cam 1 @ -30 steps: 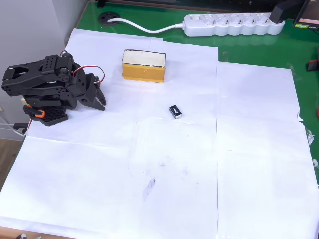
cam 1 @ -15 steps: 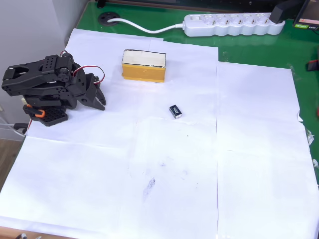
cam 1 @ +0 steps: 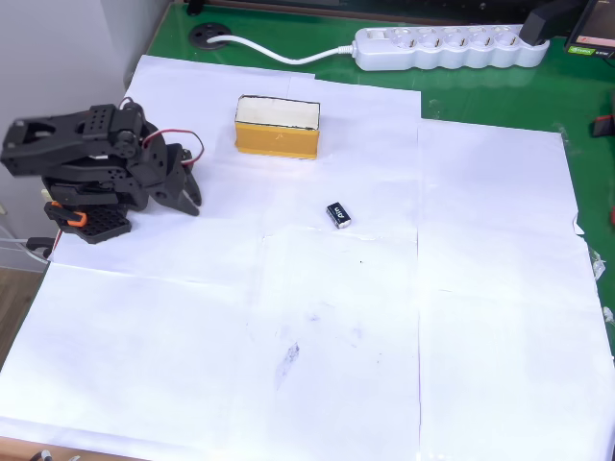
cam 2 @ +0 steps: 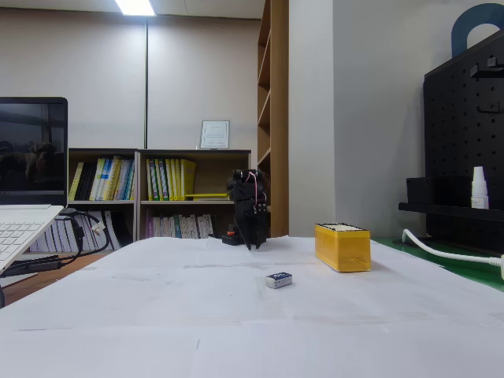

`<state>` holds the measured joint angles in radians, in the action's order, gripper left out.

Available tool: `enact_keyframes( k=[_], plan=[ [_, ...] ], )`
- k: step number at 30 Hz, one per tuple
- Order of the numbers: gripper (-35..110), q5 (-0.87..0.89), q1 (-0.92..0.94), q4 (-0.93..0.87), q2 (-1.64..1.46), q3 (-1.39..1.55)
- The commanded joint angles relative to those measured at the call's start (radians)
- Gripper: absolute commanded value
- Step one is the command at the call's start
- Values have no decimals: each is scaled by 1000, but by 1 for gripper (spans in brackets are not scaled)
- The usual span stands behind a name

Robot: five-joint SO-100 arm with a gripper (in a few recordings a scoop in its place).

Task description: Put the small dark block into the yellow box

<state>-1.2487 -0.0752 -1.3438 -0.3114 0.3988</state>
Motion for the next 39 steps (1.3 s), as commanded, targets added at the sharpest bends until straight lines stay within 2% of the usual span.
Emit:
enact_keyframes(
  k=[1, 13, 19, 28, 39],
  plan=[
    [0, 121, -43, -40, -272, 390],
    [1, 495, -49, -138, -842, 1114],
    [6, 624, -44, -210, -1065, 1411],
    [28, 726, 9, -184, -1261, 1623],
    [28, 830, 63, -167, -1565, 1858]
  ],
)
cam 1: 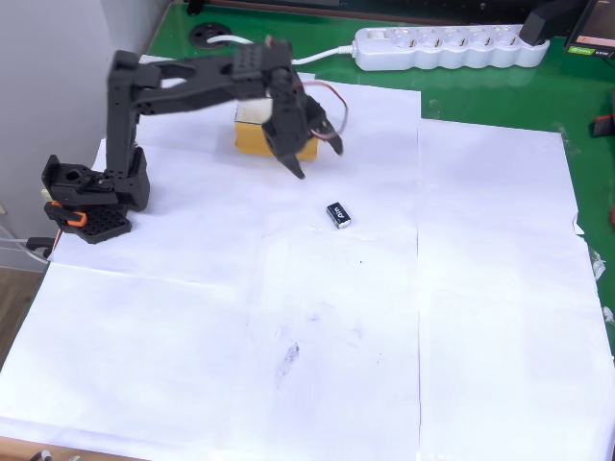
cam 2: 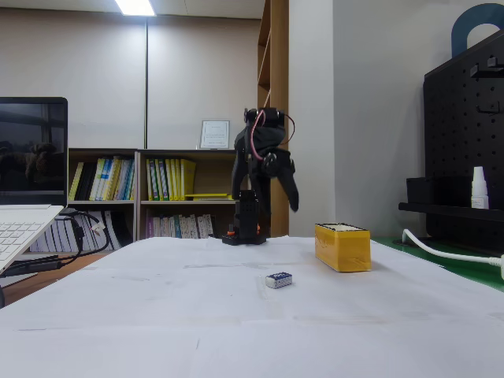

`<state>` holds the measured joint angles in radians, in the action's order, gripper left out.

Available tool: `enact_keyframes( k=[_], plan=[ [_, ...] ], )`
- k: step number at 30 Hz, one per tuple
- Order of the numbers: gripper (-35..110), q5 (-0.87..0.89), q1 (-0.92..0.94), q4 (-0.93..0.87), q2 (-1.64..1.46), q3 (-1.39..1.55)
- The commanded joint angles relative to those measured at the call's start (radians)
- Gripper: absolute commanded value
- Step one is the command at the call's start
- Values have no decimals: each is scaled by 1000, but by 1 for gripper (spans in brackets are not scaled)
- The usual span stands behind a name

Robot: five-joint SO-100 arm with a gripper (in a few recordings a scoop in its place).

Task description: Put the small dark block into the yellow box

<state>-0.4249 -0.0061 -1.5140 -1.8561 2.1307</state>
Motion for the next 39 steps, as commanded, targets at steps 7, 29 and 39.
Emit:
enact_keyframes(
  k=[7, 29, 39],
  plan=[
    [28, -29, -2, 35, -133, 196],
    [25, -67, -29, 81, -331, 311],
    [25, -81, -25, 80, -407, 374]
  ],
)
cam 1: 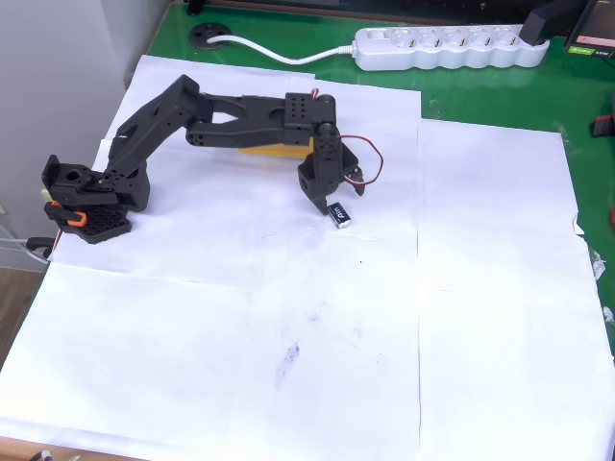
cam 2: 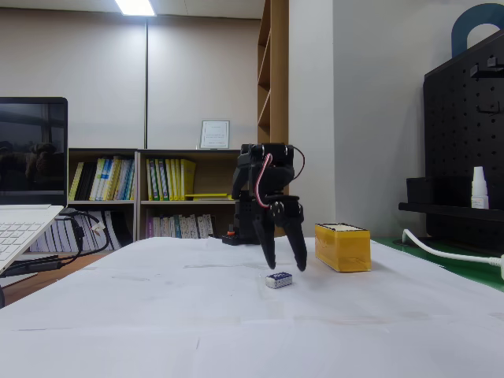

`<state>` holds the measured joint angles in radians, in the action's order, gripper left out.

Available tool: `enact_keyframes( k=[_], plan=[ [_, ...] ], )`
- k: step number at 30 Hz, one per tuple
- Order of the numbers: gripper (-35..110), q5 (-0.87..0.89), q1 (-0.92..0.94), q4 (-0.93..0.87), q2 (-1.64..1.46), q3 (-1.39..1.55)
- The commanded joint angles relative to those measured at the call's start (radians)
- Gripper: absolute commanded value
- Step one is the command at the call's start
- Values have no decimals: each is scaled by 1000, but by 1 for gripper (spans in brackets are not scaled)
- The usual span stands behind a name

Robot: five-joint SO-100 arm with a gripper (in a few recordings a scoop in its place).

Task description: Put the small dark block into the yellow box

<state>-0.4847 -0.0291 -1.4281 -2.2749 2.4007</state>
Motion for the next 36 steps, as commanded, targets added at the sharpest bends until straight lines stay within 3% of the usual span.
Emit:
enact_keyframes(
  k=[1, 18, 25, 36],
  plan=[
    [25, -21, 0, -3, 2, 109],
    [25, -55, 18, 26, -78, 127],
    [7, -60, 18, 21, -83, 124],
    [0, -74, 23, 12, -67, 120]
  ],
)
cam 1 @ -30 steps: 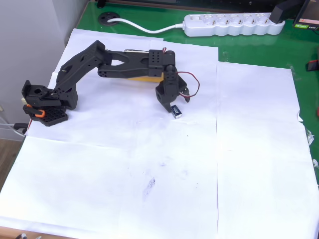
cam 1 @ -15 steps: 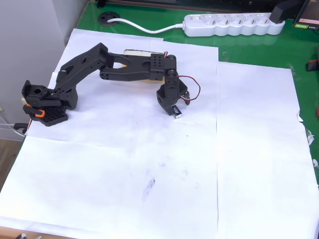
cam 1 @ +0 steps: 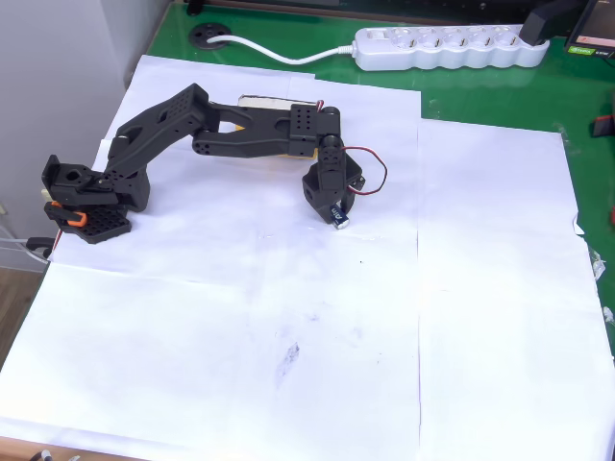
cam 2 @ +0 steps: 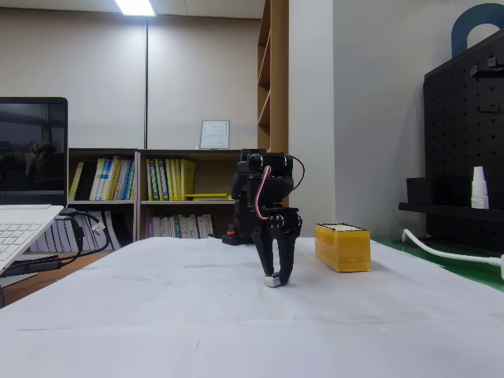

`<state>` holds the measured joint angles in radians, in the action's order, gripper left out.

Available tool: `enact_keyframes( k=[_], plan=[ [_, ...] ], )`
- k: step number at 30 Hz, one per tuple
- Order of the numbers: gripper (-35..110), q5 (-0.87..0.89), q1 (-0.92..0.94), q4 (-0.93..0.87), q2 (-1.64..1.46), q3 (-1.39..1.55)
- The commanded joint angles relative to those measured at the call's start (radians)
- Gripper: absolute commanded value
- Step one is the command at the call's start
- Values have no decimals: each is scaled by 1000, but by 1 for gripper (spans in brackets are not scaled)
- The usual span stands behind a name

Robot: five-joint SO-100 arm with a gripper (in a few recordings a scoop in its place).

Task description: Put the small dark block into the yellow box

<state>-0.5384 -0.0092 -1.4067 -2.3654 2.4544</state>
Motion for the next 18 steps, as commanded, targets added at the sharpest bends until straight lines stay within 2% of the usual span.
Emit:
enact_keyframes(
  k=[1, 9, 18],
  plan=[
    [0, -20, 3, -11, 28, 63],
    [0, -28, -8, -43, 149, 55],
    [0, -104, -18, -216, 364, 362]
  ],
)
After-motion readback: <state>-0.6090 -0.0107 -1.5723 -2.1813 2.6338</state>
